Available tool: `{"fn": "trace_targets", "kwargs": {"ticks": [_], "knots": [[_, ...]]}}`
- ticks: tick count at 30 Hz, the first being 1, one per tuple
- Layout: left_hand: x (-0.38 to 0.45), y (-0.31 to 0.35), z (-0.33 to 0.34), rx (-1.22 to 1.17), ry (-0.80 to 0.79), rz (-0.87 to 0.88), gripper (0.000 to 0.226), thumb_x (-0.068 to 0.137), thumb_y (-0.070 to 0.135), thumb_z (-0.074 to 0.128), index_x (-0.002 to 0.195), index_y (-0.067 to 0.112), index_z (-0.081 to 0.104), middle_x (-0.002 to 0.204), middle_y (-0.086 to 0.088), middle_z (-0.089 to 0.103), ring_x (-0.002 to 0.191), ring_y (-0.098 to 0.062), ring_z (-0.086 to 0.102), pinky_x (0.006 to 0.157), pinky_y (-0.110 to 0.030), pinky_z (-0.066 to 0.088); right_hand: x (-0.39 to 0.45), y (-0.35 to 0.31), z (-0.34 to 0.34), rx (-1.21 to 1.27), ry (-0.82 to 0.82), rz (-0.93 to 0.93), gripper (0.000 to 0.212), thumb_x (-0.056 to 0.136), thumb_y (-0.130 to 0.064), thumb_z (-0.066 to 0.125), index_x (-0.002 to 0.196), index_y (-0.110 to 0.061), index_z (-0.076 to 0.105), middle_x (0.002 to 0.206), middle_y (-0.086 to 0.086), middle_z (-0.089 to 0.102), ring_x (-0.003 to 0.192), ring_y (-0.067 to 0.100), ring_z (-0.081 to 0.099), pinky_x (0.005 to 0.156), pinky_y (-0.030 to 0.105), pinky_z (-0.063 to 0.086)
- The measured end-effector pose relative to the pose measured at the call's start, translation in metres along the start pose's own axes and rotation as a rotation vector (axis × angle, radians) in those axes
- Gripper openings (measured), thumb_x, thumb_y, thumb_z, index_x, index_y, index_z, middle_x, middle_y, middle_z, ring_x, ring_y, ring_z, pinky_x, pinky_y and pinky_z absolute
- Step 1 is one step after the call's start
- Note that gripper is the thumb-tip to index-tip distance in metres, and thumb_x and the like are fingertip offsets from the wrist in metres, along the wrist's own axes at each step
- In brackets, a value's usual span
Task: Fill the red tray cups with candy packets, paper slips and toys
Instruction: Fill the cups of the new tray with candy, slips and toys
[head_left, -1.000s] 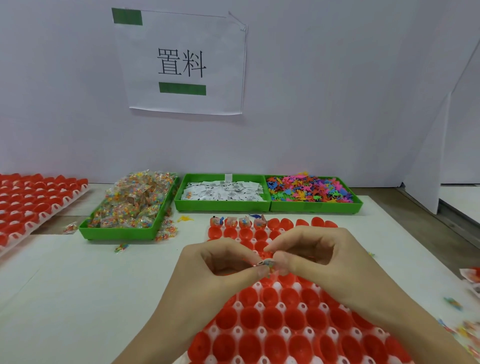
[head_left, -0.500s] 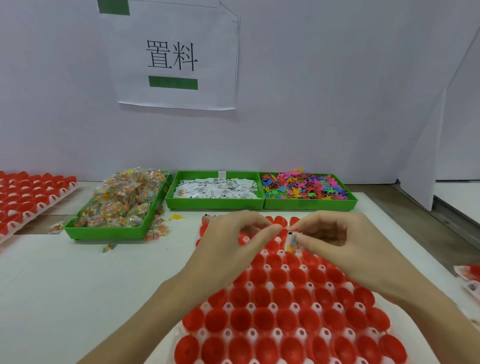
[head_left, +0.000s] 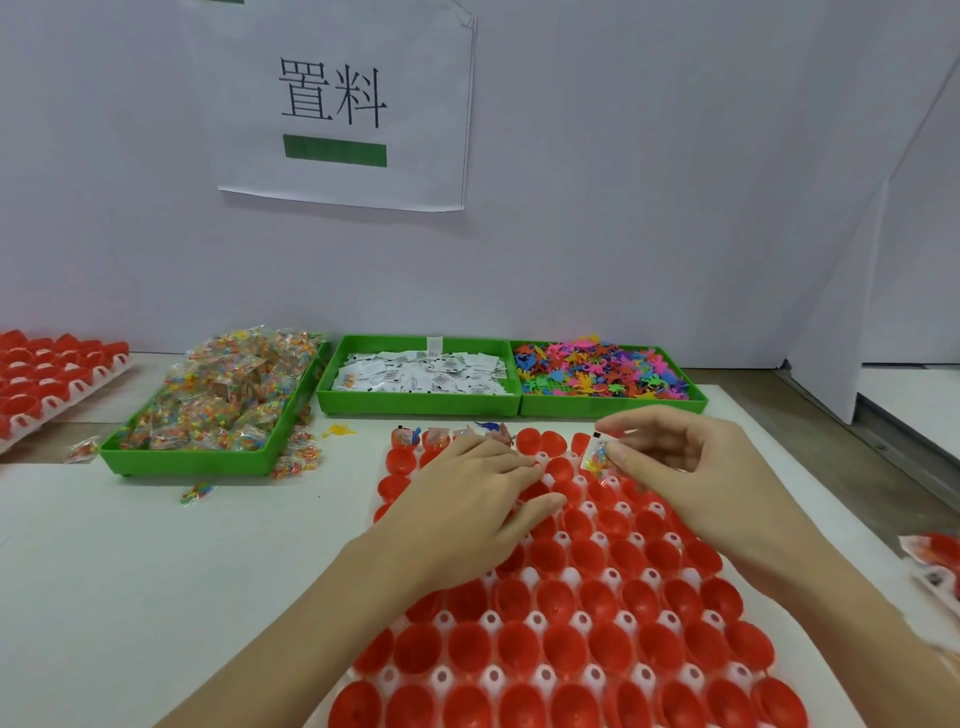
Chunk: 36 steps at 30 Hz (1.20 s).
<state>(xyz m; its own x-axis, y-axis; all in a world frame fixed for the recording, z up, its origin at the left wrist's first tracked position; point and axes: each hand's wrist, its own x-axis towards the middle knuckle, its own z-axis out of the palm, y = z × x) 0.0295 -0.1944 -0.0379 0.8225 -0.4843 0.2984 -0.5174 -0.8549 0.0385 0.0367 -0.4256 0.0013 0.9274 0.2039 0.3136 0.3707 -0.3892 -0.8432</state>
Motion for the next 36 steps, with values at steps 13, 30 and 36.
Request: {"fn": "trace_targets", "kwargs": {"ticks": [13,30,36], "knots": [[0.001,-0.009,0.004,0.100,0.010,0.043,0.071,0.104,0.061,0.012,0.141,0.024,0.061,0.140,0.010,0.064,0.135,-0.009,0.048,0.114,-0.029,0.021,0.076,0.009,0.052,-0.429,-0.175,-0.239,0.010,0.091,-0.012,0.076,0.100,-0.013,0.078,0.086,-0.004,0.076,0.078,0.002,0.069,0.074,0.011,0.052],[0.002,-0.007,0.001,0.075,0.001,0.050,0.078,0.100,0.060,0.003,0.139,0.026,0.062,0.146,0.012,0.060,0.138,-0.006,0.047,0.115,-0.028,0.013,0.077,0.015,0.054,-0.657,-0.232,-0.381,0.008,0.091,-0.012,0.072,0.094,-0.013,0.065,0.088,-0.002,0.067,0.082,0.014,0.063,0.078,0.036,0.055],[0.002,-0.006,-0.001,0.079,0.010,0.055,0.077,0.100,0.060,0.004,0.139,0.028,0.062,0.146,0.013,0.059,0.139,-0.005,0.047,0.114,-0.027,0.012,0.082,0.010,0.051,-0.653,-0.259,-0.323,0.011,0.088,-0.008,0.075,0.094,-0.012,0.068,0.099,-0.001,0.062,0.081,0.011,0.069,0.080,0.029,0.059]]}}
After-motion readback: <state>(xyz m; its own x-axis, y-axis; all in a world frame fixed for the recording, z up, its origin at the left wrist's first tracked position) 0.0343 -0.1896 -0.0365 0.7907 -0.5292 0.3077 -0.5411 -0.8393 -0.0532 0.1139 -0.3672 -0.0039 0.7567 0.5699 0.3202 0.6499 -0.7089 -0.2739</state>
